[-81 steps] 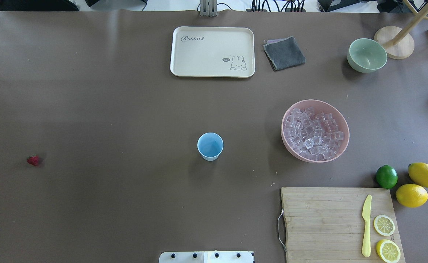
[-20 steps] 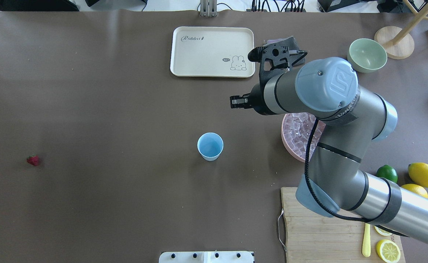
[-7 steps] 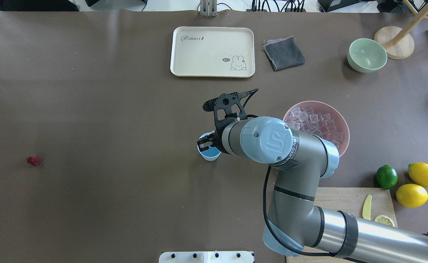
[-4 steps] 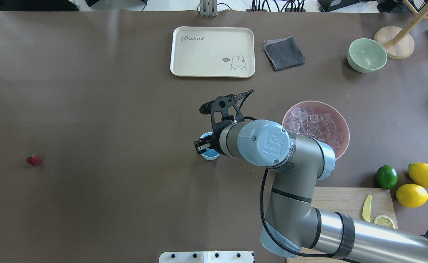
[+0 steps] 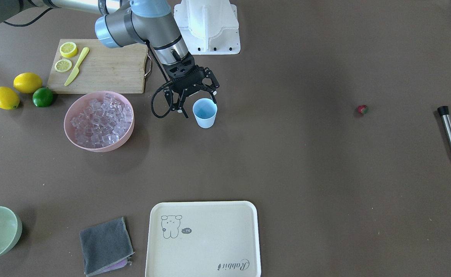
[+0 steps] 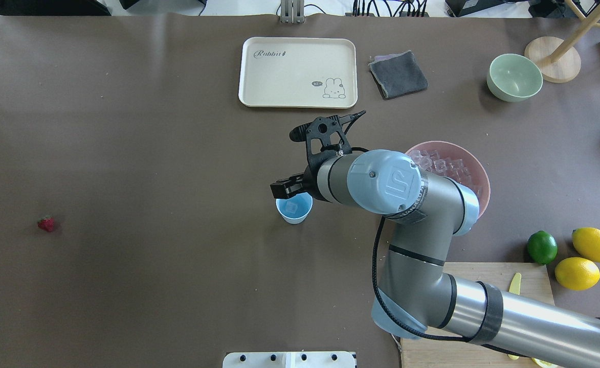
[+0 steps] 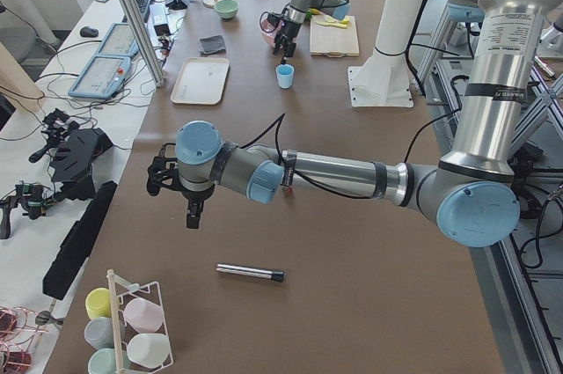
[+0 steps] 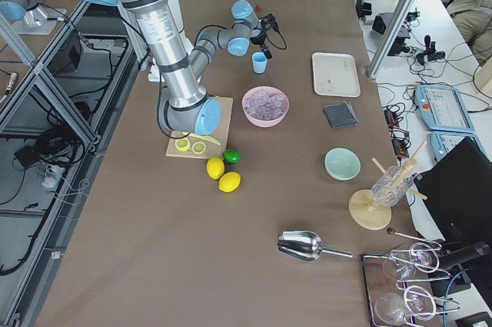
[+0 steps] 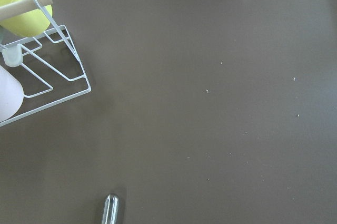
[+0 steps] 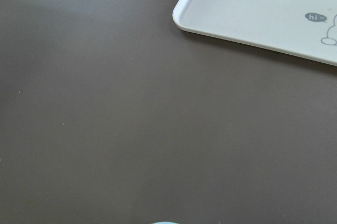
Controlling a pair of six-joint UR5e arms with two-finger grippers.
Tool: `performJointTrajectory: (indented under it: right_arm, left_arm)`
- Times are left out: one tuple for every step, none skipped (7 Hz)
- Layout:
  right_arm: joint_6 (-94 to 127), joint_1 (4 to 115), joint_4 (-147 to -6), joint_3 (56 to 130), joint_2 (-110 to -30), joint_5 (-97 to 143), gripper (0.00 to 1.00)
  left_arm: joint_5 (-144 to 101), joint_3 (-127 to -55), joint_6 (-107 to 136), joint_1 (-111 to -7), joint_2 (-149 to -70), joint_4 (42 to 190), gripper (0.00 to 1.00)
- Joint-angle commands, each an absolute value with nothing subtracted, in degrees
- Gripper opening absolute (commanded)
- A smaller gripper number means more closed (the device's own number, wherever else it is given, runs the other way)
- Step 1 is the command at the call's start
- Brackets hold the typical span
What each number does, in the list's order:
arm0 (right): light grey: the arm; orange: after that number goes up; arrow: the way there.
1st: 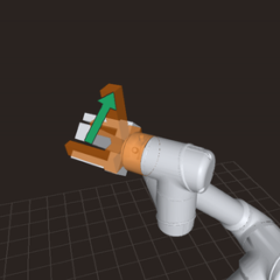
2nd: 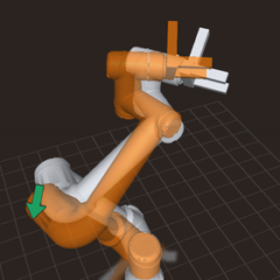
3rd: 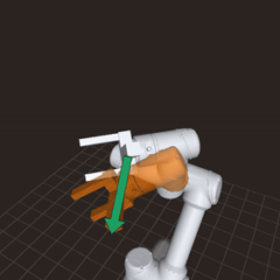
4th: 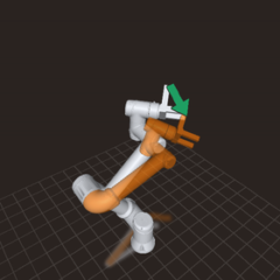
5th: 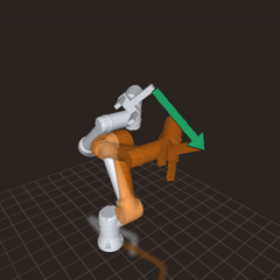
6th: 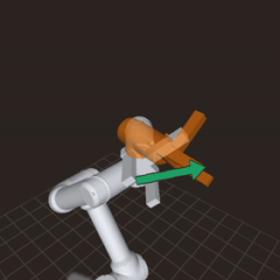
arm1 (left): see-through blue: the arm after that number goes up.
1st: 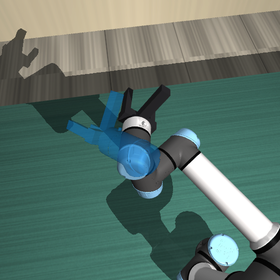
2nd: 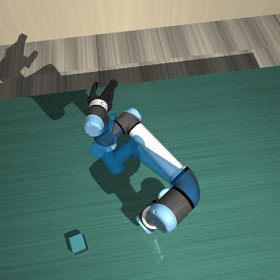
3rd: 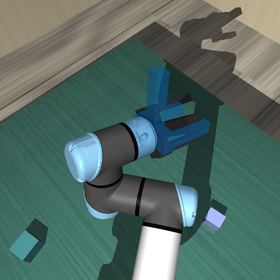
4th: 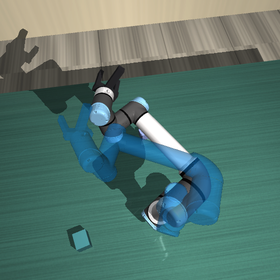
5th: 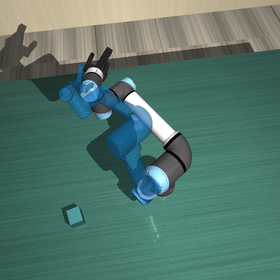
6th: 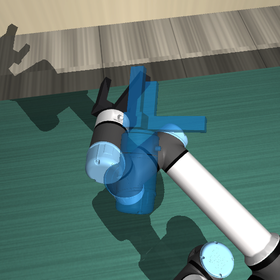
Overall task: Mash ice and strawberries in cup
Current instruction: 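Raise the right gripper and move it back toward the ice bowl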
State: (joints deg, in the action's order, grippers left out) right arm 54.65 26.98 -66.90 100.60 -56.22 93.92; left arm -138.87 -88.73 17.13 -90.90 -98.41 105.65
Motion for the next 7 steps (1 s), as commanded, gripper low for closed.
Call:
performJointTrajectory:
  right_arm:
    - [55.11,37.82,-66.88,102.47,-58.51,110.31,1.00]
    - [54.85,41.71,-66.97,103.09,-60.10,113.44,1.00]
    - [56.15,43.75,-67.49,103.36,-61.07,113.90,1.00]
    - [59.21,44.73,-67.06,104.32,-62.39,114.69,1.00]
    - [59.59,44.91,-67.41,106.24,-62.40,114.61,1.00]
    - [58.98,46.13,-67.33,106.43,-64.14,114.96,0.99]
    - [59.67,46.23,-67.06,106.52,-66.42,113.92,0.99]
  left_arm:
    - [-138.43,-88.86,17.05,-91.23,-98.44,106.69,0.98]
    - [-138.43,-89.03,17.05,-91.23,-98.44,107.22,0.98]
    - [-138.43,-89.90,17.14,-91.23,-98.35,107.75,0.98]
    - [-138.34,-90.26,17.05,-91.23,-98.61,107.84,0.98]
    - [-138.34,-90.52,17.05,-91.23,-98.79,107.93,0.98]
    - [-138.34,-90.70,17.05,-91.23,-98.44,109.50,0.98]
    - [-136.51,-90.62,17.14,-91.14,-98.96,109.69,0.98]
